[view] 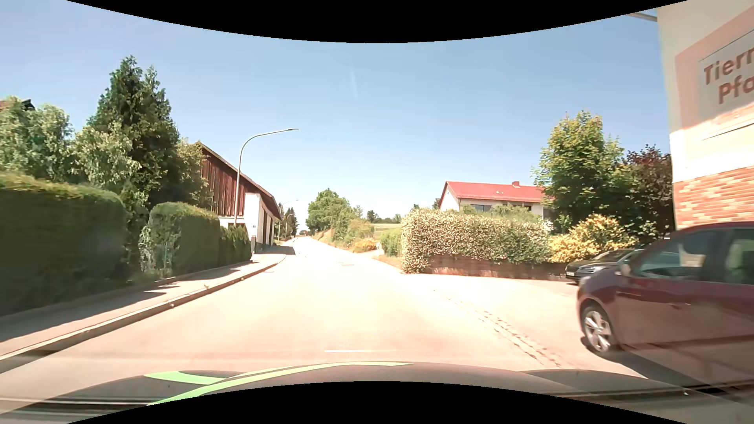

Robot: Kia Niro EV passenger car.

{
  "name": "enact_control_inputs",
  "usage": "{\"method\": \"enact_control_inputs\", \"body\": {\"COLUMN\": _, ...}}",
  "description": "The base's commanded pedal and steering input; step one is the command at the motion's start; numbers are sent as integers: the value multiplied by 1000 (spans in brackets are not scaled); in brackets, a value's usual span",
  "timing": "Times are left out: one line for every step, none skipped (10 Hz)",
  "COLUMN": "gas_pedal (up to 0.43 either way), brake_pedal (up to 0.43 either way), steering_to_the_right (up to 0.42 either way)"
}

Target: Follow the waypoints while adhering to traffic rules and regulations

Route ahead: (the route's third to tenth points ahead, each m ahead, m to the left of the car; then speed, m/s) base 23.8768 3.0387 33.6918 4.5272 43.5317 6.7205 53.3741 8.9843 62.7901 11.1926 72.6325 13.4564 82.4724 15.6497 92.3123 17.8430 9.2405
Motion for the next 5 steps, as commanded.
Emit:
{"method": "enact_control_inputs", "body": {"gas_pedal": 197, "brake_pedal": 0, "steering_to_the_right": -28}}
{"method": "enact_control_inputs", "body": {"gas_pedal": 157, "brake_pedal": 0, "steering_to_the_right": -28}}
{"method": "enact_control_inputs", "body": {"gas_pedal": 110, "brake_pedal": 0, "steering_to_the_right": -30}}
{"method": "enact_control_inputs", "body": {"gas_pedal": 87, "brake_pedal": 0, "steering_to_the_right": -33}}
{"method": "enact_control_inputs", "body": {"gas_pedal": 67, "brake_pedal": 0, "steering_to_the_right": -33}}
